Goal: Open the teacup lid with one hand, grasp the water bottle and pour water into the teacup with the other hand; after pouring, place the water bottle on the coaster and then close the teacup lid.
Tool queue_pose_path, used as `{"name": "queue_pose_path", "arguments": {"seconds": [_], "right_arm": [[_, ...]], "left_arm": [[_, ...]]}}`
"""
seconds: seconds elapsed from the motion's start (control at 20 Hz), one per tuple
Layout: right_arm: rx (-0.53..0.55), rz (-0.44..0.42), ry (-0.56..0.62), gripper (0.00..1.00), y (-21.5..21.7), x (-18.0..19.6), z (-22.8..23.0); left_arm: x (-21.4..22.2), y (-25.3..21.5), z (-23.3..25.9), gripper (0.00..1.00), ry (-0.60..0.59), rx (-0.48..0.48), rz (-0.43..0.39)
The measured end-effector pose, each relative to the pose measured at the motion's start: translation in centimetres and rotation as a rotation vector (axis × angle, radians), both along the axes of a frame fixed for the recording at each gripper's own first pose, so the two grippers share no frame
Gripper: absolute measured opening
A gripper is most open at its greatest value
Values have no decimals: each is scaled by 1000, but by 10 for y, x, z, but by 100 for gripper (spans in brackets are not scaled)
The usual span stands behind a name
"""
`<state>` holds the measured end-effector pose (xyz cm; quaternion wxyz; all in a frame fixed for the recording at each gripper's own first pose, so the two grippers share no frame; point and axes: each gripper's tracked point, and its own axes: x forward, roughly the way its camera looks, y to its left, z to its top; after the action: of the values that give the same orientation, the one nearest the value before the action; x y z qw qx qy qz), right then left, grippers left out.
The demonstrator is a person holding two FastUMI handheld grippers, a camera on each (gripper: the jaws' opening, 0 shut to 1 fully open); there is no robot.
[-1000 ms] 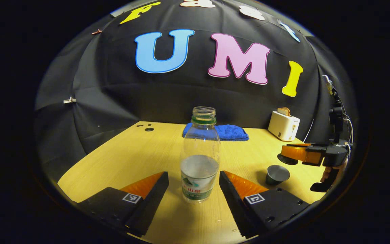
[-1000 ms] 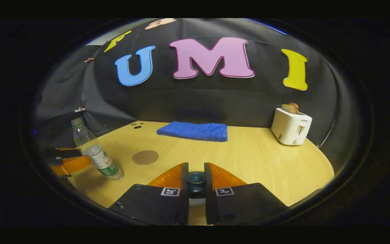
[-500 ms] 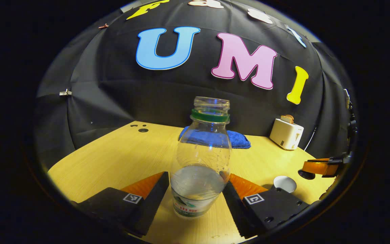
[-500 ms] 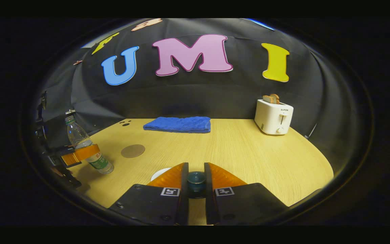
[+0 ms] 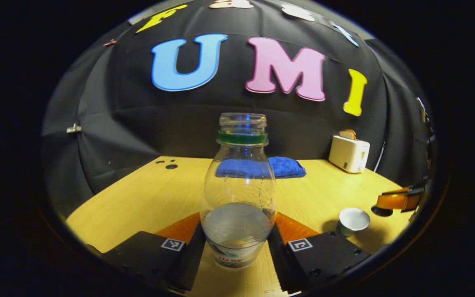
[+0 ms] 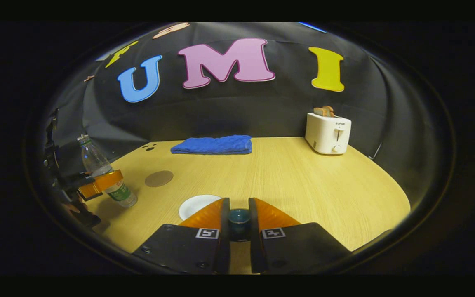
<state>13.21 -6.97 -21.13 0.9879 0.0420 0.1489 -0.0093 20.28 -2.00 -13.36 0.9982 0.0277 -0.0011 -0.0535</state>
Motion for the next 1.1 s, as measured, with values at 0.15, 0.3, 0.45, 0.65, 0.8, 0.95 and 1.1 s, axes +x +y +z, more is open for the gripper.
{"name": "queue_pose_path", "arguments": {"seconds": [0.15,0.3,0.45,0.65,0.8,0.95,1.1], "right_arm": [[4,-24,-6,23,-14,-2,3],[10,-48,-17,23,-29,-5,7],[6,-66,-21,23,-46,-10,7],[1,-89,-17,23,-70,-20,4],[-1,-108,-10,23,-90,-28,0],[-5,-125,-5,23,-108,-33,-3],[-15,-142,-3,23,-125,-40,-6]], "left_arm": [[2,-9,5,73,-14,160,7],[3,-15,10,72,-43,311,20],[8,-22,15,72,-56,446,30],[16,-32,16,72,-71,653,44],[19,-46,12,72,-83,794,27],[19,-67,2,72,-85,876,-19],[23,-79,-1,72,-110,1005,-34]]}}
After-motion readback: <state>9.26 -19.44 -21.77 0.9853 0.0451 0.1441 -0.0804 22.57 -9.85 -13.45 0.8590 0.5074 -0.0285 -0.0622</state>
